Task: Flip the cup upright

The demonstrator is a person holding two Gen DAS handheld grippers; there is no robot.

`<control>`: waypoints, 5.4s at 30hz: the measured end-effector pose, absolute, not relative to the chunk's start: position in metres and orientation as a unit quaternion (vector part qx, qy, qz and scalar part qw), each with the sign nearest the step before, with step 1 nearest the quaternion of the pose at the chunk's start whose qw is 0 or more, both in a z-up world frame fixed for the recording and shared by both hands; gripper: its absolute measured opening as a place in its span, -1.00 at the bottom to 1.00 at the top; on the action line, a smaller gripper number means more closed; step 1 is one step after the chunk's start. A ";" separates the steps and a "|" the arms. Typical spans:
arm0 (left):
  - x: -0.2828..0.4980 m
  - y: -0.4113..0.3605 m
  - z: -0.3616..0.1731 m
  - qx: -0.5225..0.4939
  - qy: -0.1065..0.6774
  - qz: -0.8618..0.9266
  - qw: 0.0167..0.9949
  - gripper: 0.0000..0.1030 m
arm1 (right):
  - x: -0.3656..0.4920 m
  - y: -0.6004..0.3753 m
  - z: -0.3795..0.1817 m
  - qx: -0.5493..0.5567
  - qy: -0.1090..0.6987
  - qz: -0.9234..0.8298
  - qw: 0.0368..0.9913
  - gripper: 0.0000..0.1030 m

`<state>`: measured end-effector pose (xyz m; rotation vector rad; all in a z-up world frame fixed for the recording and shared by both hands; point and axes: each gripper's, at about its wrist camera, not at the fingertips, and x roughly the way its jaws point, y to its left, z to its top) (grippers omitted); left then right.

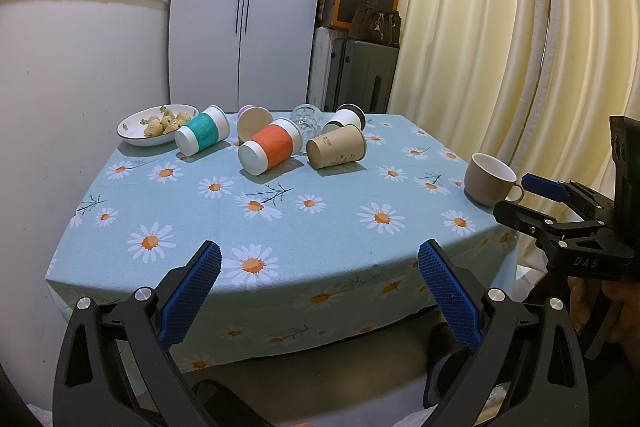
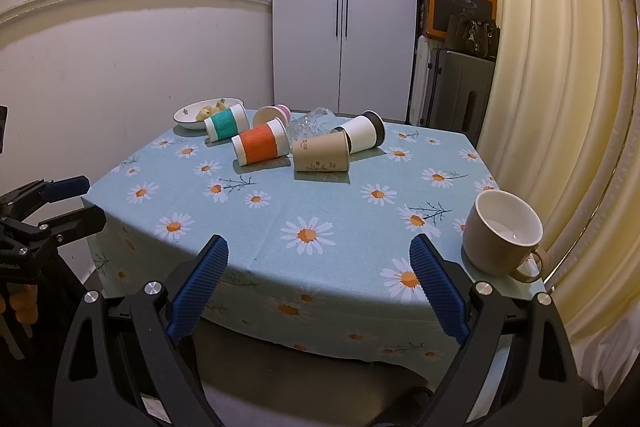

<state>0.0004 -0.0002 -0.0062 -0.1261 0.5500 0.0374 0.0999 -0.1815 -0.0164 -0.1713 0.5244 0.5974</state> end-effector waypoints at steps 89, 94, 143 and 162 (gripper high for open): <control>0.238 0.063 0.003 0.093 0.454 -0.081 0.883 0.84 | 0.306 -0.098 -0.020 0.067 0.501 0.347 0.790 0.77; 0.287 0.066 -0.017 0.126 0.496 -0.089 0.854 0.57 | 0.331 -0.090 -0.040 0.106 0.546 0.348 0.755 0.77; 0.240 0.079 -0.048 -0.262 0.572 -0.014 0.777 0.20 | 0.323 -0.130 -0.056 0.229 0.597 0.402 0.655 0.77; 0.244 0.028 -0.073 -0.295 0.583 0.011 0.757 0.32 | 0.312 -0.169 -0.064 0.263 0.592 0.398 0.650 0.77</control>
